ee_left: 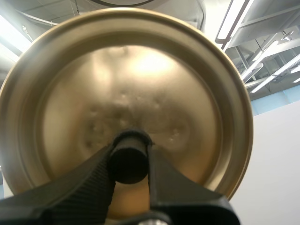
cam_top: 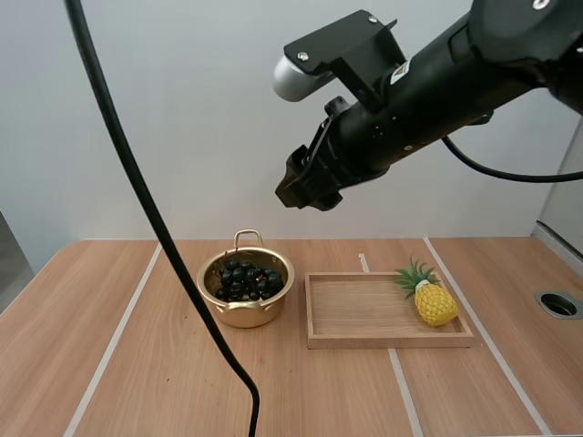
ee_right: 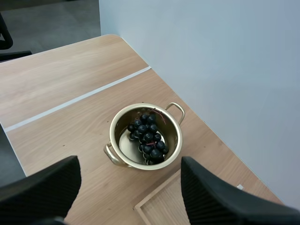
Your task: Open the pot, put the grape inside, and close it
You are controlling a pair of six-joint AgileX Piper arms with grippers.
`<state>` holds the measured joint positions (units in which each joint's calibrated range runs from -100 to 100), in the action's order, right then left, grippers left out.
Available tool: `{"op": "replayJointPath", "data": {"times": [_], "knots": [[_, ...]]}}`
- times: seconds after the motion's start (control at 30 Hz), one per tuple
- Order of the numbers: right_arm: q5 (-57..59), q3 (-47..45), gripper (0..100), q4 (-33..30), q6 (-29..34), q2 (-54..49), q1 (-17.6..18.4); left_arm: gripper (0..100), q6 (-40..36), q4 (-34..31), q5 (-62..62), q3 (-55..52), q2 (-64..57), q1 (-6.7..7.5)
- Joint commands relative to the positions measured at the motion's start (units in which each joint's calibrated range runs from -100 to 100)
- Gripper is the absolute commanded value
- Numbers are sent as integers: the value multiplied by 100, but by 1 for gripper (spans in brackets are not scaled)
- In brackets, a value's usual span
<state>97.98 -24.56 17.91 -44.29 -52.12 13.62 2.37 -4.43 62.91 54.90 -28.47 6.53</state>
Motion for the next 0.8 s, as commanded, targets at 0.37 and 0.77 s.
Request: {"op": "replayJointPath", "data": {"times": [0.37,0.77], "knots": [[202,-1083,100,-786,408,-2026,-19,0,-44,-35,-132,22,-22,-2],[202,-1891,40,-1010,783,-3382,-19,0,-44,-35,102,22,-21,-2]]}}
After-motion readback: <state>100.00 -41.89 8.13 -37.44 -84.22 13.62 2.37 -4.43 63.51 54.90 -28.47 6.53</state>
